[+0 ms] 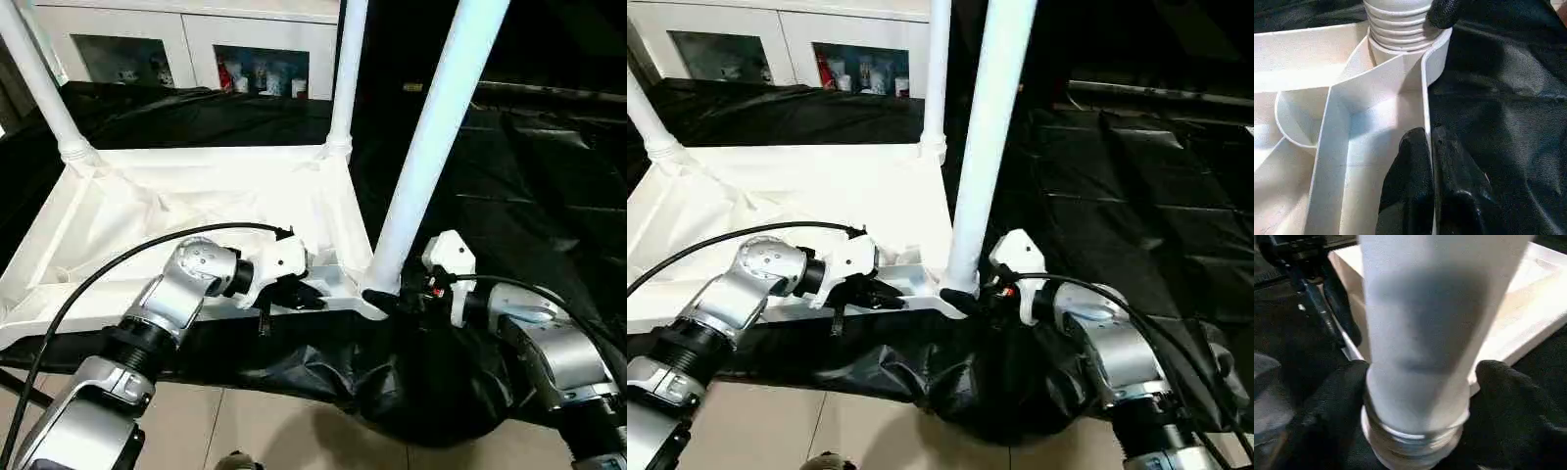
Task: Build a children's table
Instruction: Rotate leg to tighten
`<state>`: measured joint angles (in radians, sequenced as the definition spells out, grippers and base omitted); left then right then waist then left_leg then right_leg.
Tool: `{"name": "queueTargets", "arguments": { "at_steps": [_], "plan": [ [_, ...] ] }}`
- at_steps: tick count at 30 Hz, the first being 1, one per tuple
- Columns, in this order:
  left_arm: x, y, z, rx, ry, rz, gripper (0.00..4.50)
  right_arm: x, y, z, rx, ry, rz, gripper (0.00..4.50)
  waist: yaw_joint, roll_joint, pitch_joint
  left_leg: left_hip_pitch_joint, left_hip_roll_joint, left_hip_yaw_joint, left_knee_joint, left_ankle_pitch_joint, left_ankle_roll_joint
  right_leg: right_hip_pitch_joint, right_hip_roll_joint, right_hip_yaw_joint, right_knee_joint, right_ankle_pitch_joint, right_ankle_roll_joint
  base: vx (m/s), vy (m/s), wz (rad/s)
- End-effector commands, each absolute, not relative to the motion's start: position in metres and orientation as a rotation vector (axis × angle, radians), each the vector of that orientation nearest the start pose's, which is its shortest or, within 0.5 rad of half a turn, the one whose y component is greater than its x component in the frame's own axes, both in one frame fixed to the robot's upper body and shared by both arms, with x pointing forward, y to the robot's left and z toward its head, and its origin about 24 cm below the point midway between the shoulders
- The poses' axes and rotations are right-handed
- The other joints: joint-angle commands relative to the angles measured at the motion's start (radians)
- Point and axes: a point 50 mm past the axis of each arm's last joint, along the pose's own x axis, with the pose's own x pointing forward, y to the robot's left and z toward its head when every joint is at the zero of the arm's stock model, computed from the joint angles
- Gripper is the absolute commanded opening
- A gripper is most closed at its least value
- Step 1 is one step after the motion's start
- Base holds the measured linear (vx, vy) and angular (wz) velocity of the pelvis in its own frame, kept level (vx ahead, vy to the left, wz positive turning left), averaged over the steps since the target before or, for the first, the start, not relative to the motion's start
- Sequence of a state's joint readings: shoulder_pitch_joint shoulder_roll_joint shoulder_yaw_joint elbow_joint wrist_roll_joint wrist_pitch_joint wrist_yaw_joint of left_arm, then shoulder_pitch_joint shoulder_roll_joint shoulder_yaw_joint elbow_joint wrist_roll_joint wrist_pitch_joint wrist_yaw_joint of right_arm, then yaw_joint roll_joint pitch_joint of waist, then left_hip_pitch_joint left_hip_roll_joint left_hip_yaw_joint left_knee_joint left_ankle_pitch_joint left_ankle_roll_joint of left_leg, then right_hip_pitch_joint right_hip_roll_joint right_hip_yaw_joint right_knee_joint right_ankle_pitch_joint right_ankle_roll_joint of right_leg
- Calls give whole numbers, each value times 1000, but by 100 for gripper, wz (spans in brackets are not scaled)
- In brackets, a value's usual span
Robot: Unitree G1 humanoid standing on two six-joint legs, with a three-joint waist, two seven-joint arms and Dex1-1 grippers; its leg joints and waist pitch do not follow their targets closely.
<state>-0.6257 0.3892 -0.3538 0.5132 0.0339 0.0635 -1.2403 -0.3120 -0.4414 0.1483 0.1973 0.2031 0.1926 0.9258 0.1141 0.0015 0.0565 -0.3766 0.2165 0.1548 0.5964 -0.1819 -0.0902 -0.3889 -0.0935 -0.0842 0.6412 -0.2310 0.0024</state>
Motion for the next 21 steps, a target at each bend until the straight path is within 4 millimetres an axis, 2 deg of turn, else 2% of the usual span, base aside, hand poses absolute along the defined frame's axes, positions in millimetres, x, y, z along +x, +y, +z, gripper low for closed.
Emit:
{"name": "queueTargets", "arguments": {
  "at_steps": [1,8,14,17,18,19,20,21],
  "plan": [
    [316,109,85,572,300,-1485,0,289,-163,65,-210,234,1015,343,-3,-7,-76,9,10,12,-57,-50,79,63,-44,48,-57,134,-278,0,0,0],
    [316,111,85,570,307,-1476,0,290,-162,61,-207,244,1035,287,-3,-8,-76,8,9,12,-57,-61,68,62,-44,49,-57,106,-270,0,0,0],
    [321,112,83,561,312,-1407,0,293,-163,49,-188,274,968,275,-5,-7,-78,6,7,12,-53,-40,75,63,-42,49,-53,141,-274,0,0,0],
    [325,112,82,559,316,-1361,0,295,-164,45,-183,286,921,273,-9,-6,-77,8,7,12,-55,-56,64,61,-42,48,-57,114,-273,0,0,0],
    [337,110,79,538,332,-1215,0,304,-163,31,-125,314,721,273,-11,-6,-76,8,7,13,-56,-64,56,61,-42,49,-58,97,-270,0,0,0],
    [341,109,78,530,337,-1163,0,307,-162,26,-92,324,641,273,-15,-2,-71,10,6,13,-61,-95,35,56,-43,47,-64,41,-264,0,0,0],
    [342,109,78,528,338,-1155,0,308,-162,25,-85,326,628,273,-17,-5,-73,11,6,12,-62,-101,23,59,-45,48,-66,16,-257,0,0,0],
    [346,105,76,515,344,-1090,0,313,-159,20,-24,340,527,272,-21,-8,-73,13,5,13,-63,-106,11,58,-44,49,-67,-7,-253,0,0,0]
  ]
}}
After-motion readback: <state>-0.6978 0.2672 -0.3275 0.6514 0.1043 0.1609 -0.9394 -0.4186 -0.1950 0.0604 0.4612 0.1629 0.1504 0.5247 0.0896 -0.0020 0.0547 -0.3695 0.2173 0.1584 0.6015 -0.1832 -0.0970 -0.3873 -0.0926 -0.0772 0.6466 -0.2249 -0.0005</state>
